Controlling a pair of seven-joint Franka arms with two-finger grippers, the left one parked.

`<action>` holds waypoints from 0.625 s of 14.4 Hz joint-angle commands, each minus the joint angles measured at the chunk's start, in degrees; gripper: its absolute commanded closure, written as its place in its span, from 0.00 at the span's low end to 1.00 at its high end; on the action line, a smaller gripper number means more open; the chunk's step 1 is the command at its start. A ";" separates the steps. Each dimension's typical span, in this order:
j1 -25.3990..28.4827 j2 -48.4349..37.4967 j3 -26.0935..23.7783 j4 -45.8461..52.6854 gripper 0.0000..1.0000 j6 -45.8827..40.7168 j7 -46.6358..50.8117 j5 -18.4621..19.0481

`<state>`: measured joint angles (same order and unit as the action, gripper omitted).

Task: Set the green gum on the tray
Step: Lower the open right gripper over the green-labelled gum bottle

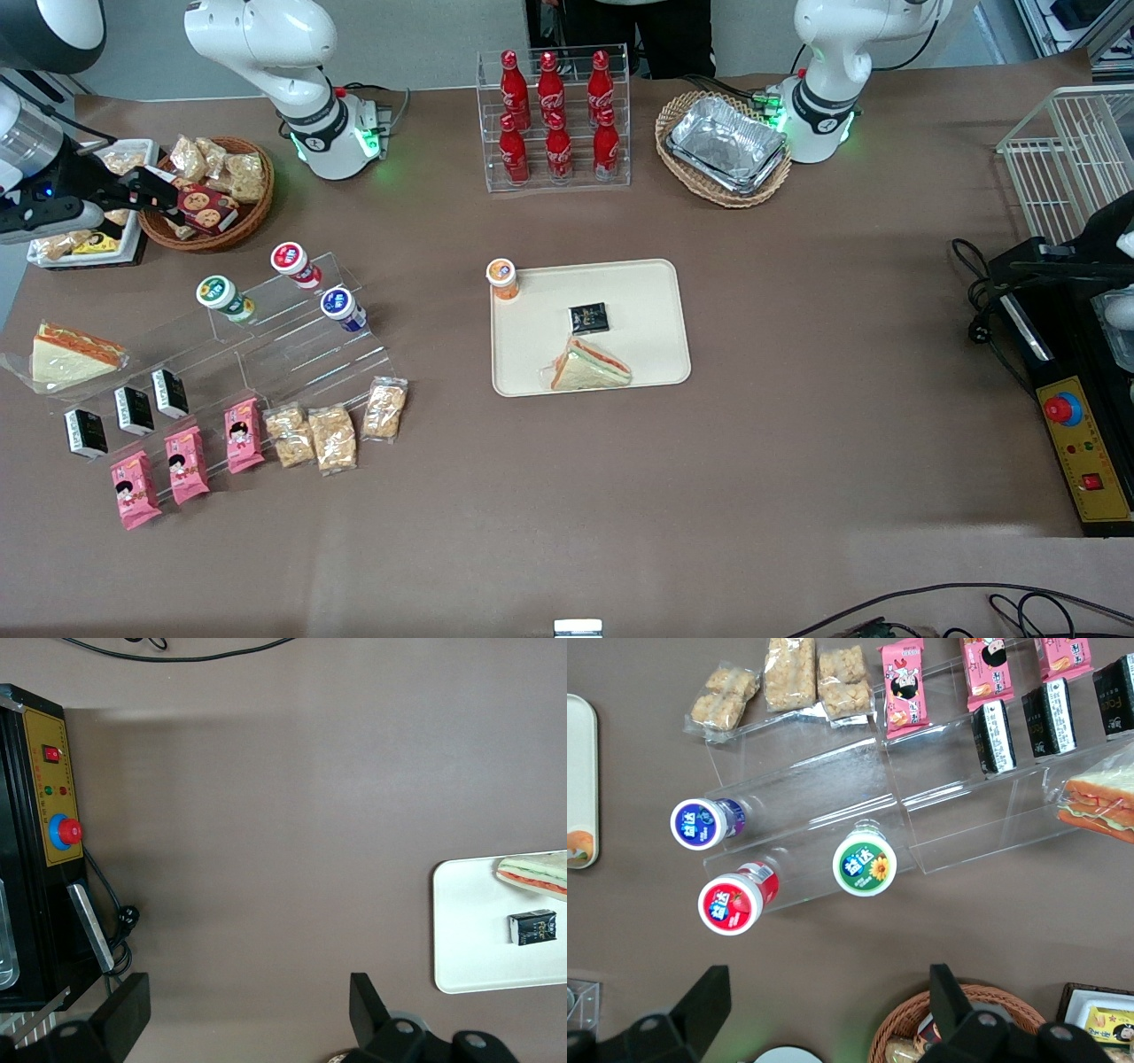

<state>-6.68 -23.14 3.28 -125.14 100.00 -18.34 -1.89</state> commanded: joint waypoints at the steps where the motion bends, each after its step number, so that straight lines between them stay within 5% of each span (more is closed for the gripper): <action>1: -0.17 2.56 0.06 -1.95 0.00 4.06 0.33 0.31; 9: -0.17 12.14 0.14 -5.82 0.00 14.61 0.33 0.31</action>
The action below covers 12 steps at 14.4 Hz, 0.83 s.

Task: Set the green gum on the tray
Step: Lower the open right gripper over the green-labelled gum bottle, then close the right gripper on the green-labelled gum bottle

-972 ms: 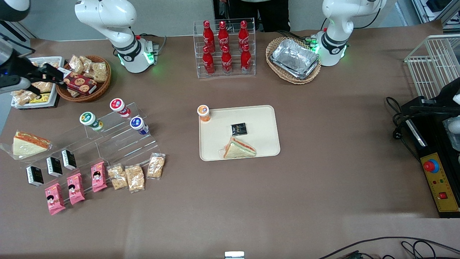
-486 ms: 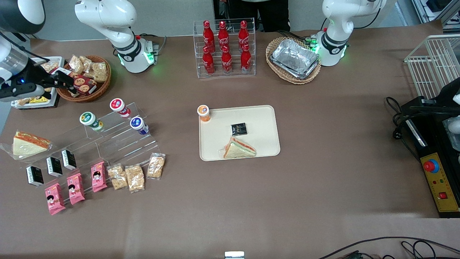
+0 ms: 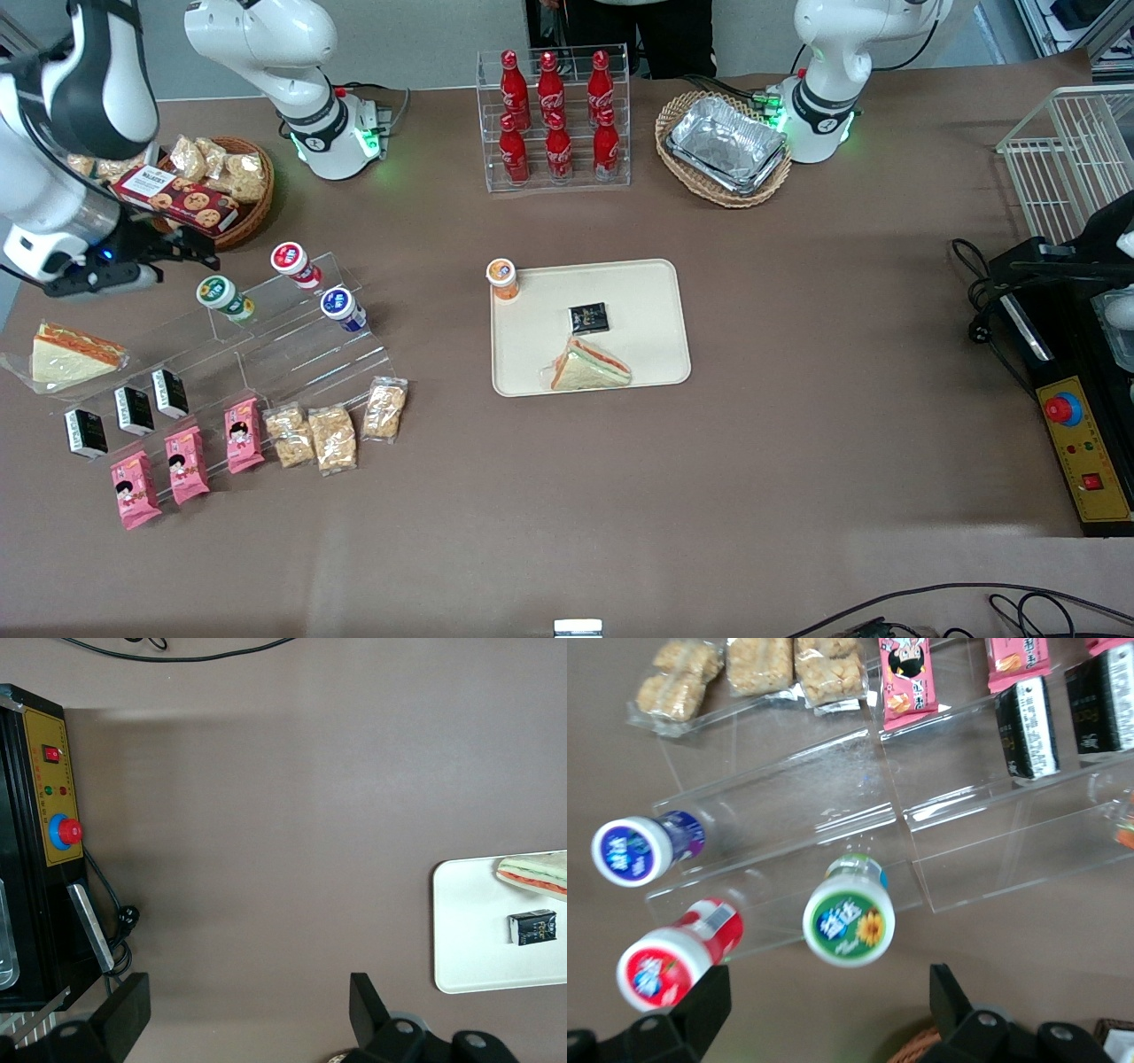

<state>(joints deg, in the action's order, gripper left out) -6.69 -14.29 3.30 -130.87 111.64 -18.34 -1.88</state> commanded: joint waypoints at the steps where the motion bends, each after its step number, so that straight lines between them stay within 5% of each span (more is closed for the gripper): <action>1: -0.08 4.52 0.13 -0.08 0.00 3.67 0.41 0.30; 12: 0.28 5.32 0.13 -4.12 0.01 7.63 0.41 0.39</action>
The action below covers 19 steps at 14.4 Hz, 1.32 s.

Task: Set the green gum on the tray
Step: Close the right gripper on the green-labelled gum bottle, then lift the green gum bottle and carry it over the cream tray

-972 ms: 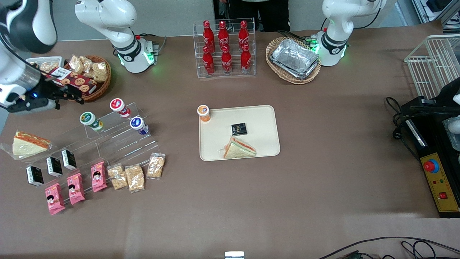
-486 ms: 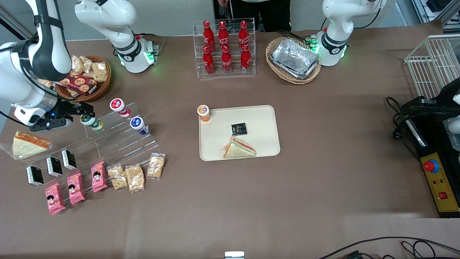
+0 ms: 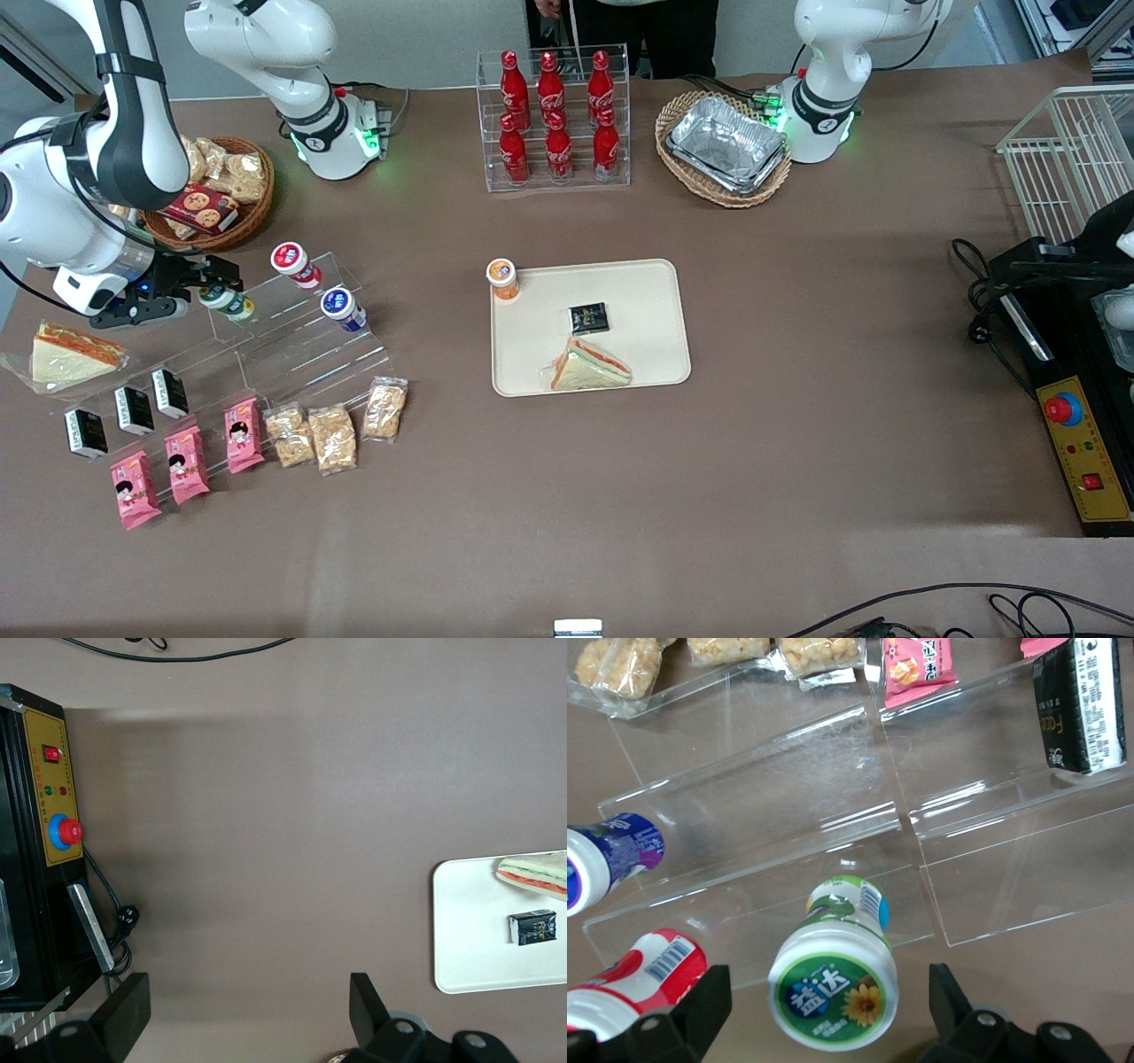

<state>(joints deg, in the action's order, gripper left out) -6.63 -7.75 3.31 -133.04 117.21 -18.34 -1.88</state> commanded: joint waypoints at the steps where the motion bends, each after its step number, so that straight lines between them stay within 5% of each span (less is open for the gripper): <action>1: 0.21 -1.21 0.12 -2.22 0.01 2.32 0.50 0.39; 3: 0.30 -1.56 0.11 -3.36 0.03 3.55 0.41 0.39; 8: 0.47 -1.48 0.03 -3.98 0.28 4.17 0.41 1.17; 15: 0.56 -2.00 -0.15 -3.20 0.85 3.12 -0.12 1.44; 19: 0.65 -3.41 -0.85 5.65 0.85 -9.15 -0.29 1.97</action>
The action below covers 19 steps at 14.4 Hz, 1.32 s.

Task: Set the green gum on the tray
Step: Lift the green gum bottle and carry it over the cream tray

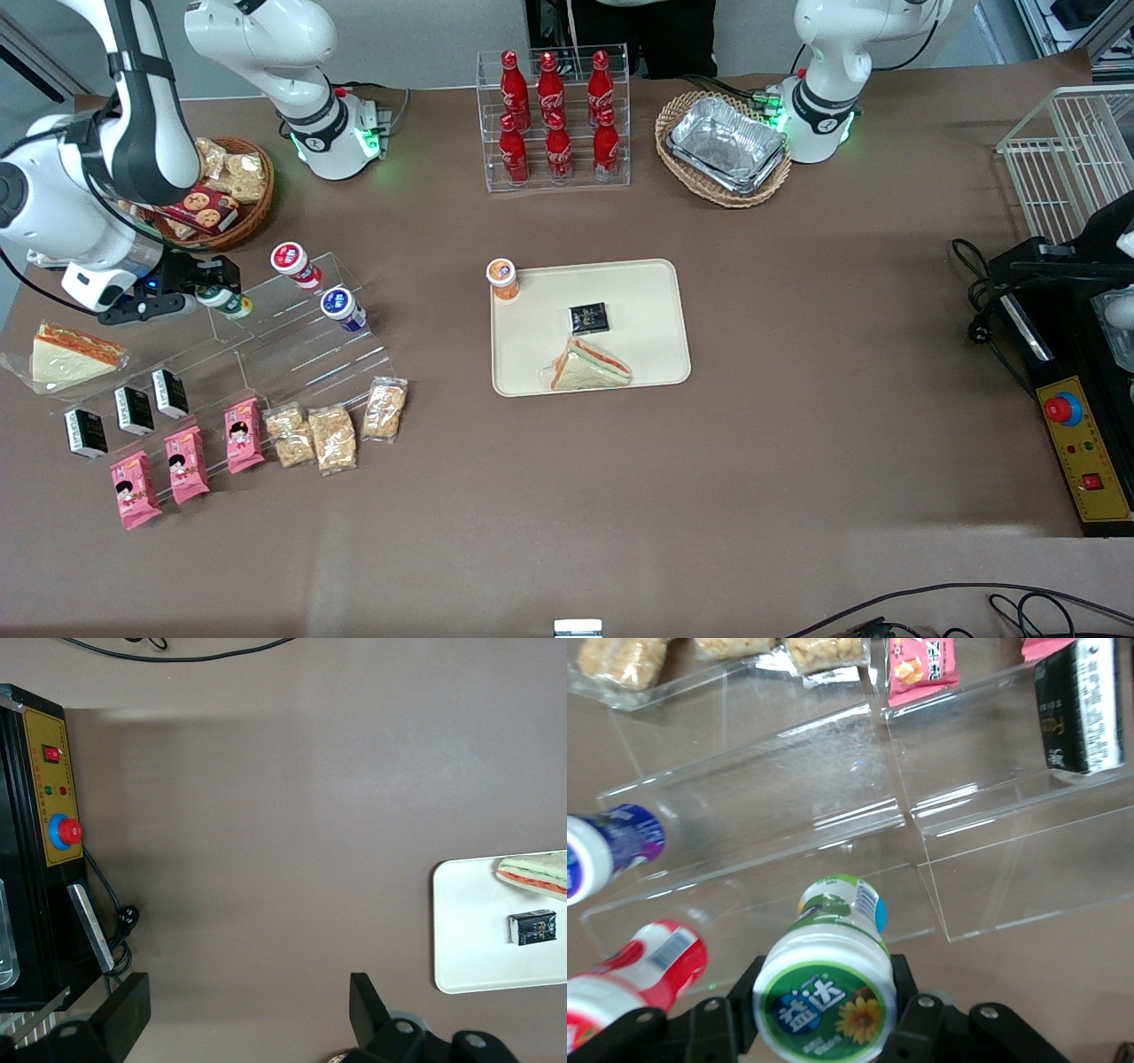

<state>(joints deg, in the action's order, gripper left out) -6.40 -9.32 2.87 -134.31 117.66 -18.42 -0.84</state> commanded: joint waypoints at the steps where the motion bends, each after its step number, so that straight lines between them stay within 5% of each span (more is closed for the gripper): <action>1: 0.42 -1.76 -0.93 11.04 0.85 -14.77 -0.12 0.93; 6: 0.42 -1.84 -4.10 28.54 0.85 -37.11 0.93 -0.12; 9: 0.33 -1.84 -8.39 37.08 0.85 -46.62 8.38 -3.45; 11: 0.33 -2.02 -12.17 38.86 0.85 -49.53 16.18 -9.14; 16: 0.51 -2.02 -28.34 39.48 0.85 -41.75 40.96 -18.39; 19: 0.42 2.53 -40.19 38.51 0.85 -31.30 55.47 -18.14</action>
<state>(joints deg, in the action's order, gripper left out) -5.39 -11.91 -29.18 -96.57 79.09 25.45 -17.82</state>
